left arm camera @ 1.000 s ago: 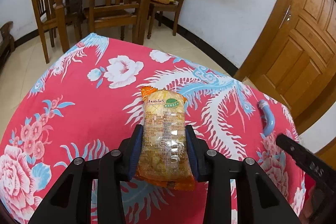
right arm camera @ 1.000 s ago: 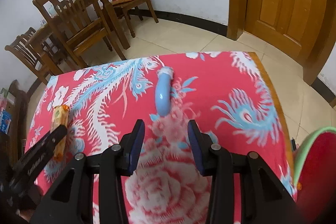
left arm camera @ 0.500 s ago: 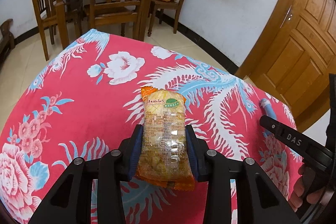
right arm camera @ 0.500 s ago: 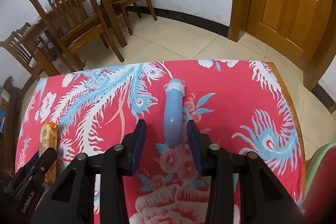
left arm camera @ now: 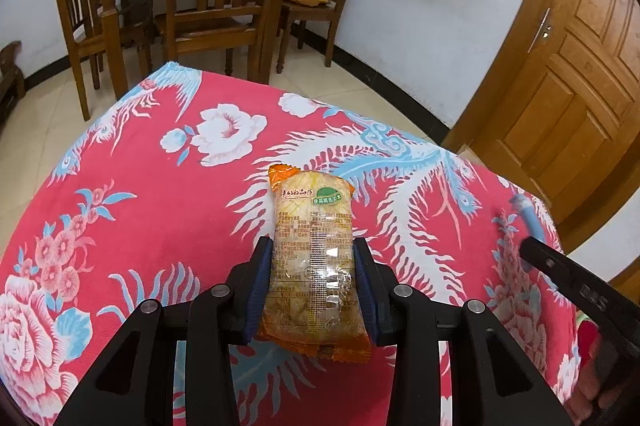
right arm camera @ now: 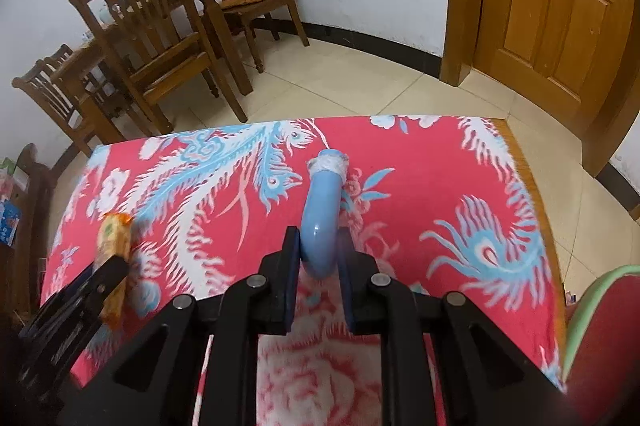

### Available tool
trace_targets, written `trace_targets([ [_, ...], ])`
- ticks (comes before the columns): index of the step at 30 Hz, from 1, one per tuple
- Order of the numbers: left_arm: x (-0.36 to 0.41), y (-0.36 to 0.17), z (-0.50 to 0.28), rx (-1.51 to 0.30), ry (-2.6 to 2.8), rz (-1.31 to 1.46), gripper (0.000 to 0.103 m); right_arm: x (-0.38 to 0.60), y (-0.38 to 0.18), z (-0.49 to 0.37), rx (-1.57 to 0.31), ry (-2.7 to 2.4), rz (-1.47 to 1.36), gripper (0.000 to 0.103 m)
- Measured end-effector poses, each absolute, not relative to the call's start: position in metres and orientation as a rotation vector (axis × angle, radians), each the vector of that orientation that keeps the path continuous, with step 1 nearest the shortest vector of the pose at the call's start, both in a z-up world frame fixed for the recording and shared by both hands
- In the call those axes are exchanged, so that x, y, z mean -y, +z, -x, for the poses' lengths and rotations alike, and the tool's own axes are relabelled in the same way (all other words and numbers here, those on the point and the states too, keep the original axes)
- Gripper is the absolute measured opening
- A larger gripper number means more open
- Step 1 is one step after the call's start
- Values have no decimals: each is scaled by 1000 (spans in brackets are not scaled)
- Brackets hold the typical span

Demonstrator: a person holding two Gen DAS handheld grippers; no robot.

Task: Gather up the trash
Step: 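Carry the bread bag and blue tube over the red bin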

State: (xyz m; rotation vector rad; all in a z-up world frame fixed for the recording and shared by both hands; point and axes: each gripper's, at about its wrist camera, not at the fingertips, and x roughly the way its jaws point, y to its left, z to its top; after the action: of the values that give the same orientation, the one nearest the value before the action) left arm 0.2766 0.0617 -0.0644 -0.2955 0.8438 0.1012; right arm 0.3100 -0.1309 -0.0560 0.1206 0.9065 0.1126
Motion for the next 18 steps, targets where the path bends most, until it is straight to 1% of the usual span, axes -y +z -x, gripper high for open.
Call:
trace_targets([
  [18, -37, -44, -266, -807, 42, 253, 40, 167, -4, -212, -811, 169, -195, 20],
])
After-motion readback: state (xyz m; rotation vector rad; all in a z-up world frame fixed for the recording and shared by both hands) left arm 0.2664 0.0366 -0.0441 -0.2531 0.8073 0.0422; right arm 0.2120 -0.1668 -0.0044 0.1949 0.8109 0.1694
